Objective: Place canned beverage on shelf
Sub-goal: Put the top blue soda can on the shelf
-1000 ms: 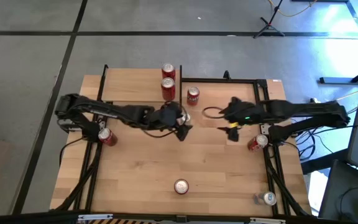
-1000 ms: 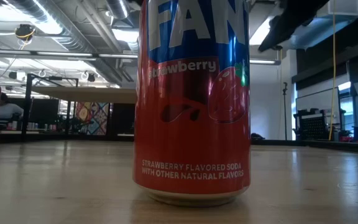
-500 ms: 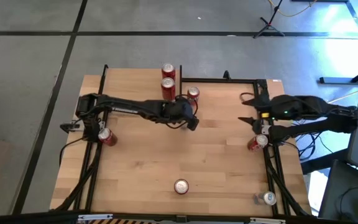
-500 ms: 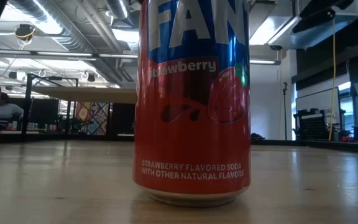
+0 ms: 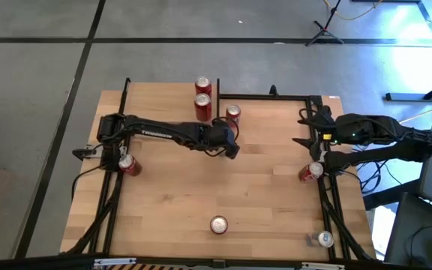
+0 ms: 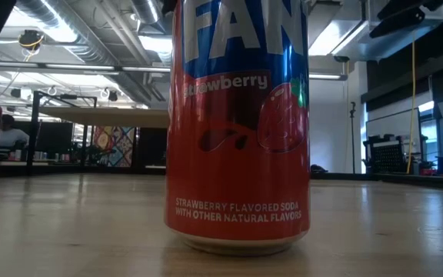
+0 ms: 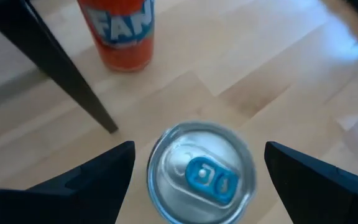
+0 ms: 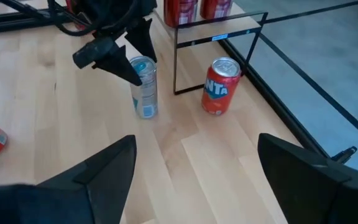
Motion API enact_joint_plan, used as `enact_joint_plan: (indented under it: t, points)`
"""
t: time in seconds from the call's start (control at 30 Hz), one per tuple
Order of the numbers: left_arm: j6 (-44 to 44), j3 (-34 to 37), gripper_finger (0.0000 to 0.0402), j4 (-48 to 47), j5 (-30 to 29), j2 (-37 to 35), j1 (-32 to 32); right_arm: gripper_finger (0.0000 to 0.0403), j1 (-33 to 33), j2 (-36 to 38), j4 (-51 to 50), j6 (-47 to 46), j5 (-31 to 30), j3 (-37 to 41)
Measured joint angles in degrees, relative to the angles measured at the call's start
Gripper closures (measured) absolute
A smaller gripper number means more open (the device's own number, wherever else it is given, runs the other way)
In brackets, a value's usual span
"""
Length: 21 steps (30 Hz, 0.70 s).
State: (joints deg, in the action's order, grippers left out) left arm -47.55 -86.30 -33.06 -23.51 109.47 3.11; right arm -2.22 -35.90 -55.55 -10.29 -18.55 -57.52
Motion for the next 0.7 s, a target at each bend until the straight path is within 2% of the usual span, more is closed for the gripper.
enact_joint_plan:
  t: [0.27,0.4,0.6,0.7]
  points:
    - [-0.4,0.0,0.0055,0.6,3.7,2.8,-0.1,0.0079,0.0,-0.2,0.0,0.0,0.0,0.0]
    - [-0.4,0.0,0.0095,0.7,3.0,2.8,-0.1,0.0079,0.0,-0.2,0.0,0.1,-0.2,0.0]
    - [0.6,0.0,0.0183,0.7,3.6,2.6,-0.1,0.0079,0.0,-0.2,0.0,0.2,-2.0,0.0]
    - [1.5,0.0,0.019,0.2,5.2,1.5,-0.5,0.0079,0.0,-0.2,0.1,0.2,-1.8,0.0]
